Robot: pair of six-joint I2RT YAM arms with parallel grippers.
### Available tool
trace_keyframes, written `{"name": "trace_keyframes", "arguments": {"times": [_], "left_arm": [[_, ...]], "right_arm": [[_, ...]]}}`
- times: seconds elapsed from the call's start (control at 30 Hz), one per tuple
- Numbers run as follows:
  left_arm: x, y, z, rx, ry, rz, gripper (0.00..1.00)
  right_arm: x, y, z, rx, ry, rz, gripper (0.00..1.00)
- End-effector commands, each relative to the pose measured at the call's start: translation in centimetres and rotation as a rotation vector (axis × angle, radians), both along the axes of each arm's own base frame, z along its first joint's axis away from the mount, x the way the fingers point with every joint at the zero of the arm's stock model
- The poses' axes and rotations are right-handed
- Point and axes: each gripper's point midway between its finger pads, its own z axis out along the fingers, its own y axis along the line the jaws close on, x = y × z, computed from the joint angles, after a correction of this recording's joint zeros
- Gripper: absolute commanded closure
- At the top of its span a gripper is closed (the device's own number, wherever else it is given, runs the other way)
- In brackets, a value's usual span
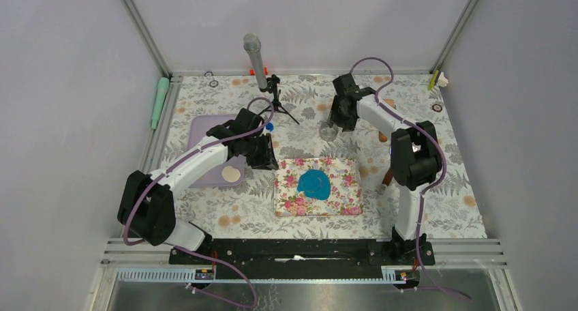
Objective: Roll out the dumpling wrappers from the dough
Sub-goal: Place the dumpling mold at the center of the board, then remove the dumpling mold from the work surface.
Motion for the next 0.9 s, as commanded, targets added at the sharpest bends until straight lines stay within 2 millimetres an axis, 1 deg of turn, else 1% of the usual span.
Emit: {"name": "trace_keyframes", "arguments": {"times": [0.0,0.07,0.1,0.2,0.23,0.27,0.3,0.37,0.4,0.43,0.47,0.53,0.6,0.67,0.73,0.87], "left_arm": [[0.5,0.6,-0.5,0.030,-0.019,0.003,0.71],[0.5,0.7,-0.7,0.039,-0.020,0.004,0.71],[0.5,0.8,-0.8,0.045,-0.021,0.003,0.71],[0.6,1.1,-0.9,0.061,-0.029,0.010,0.71],[0.7,1.2,-1.0,0.064,-0.031,0.014,0.71],[0.9,1.3,-1.0,0.069,-0.036,0.023,0.71],[1.1,1.3,-1.1,0.074,-0.037,0.031,0.71],[1.7,1.3,-1.6,0.085,-0.034,0.052,0.70],[2.2,1.3,-1.8,0.092,-0.036,0.062,0.69],[2.7,1.6,-2.3,0.117,-0.040,0.084,0.69],[3.2,1.7,-2.6,0.135,-0.043,0.102,0.68],[4.1,1.7,-3.5,0.157,-0.036,0.119,0.67],[4.7,1.4,-4.4,0.166,-0.034,0.122,0.67],[5.0,1.4,-5.7,0.179,-0.018,0.120,0.67],[4.8,1.2,-6.7,0.180,0.006,0.112,0.68],[3.6,0.9,-8.3,0.166,0.048,0.101,0.68]], "right_arm": [[1.2,-0.5,3.8,-0.023,-0.083,-0.001,0.41],[0.7,-0.9,5.6,-0.021,-0.111,-0.001,0.39],[0.0,-1.0,6.1,-0.010,-0.115,0.002,0.39],[-3.3,-0.1,7.3,0.100,-0.136,0.045,0.46],[-4.9,0.3,7.0,0.142,-0.135,0.059,0.50],[-6.2,0.9,7.2,0.190,-0.162,0.072,0.54],[-7.9,1.3,7.1,0.229,-0.162,0.085,0.57],[-11.6,1.6,5.9,0.275,-0.131,0.081,0.63],[-13.4,1.9,5.3,0.290,-0.115,0.083,0.65],[-14.9,2.0,5.4,0.314,-0.117,0.084,0.66],[-16.4,2.2,5.0,0.331,-0.104,0.080,0.66],[-18.8,2.5,4.4,0.365,-0.078,0.070,0.67],[-20.3,2.5,4.5,0.399,-0.073,0.057,0.69],[-21.2,2.2,4.6,0.410,-0.073,0.040,0.69],[-21.5,1.8,4.6,0.396,-0.072,0.033,0.69],[-21.9,1.3,3.8,0.364,-0.050,0.039,0.70]]}}
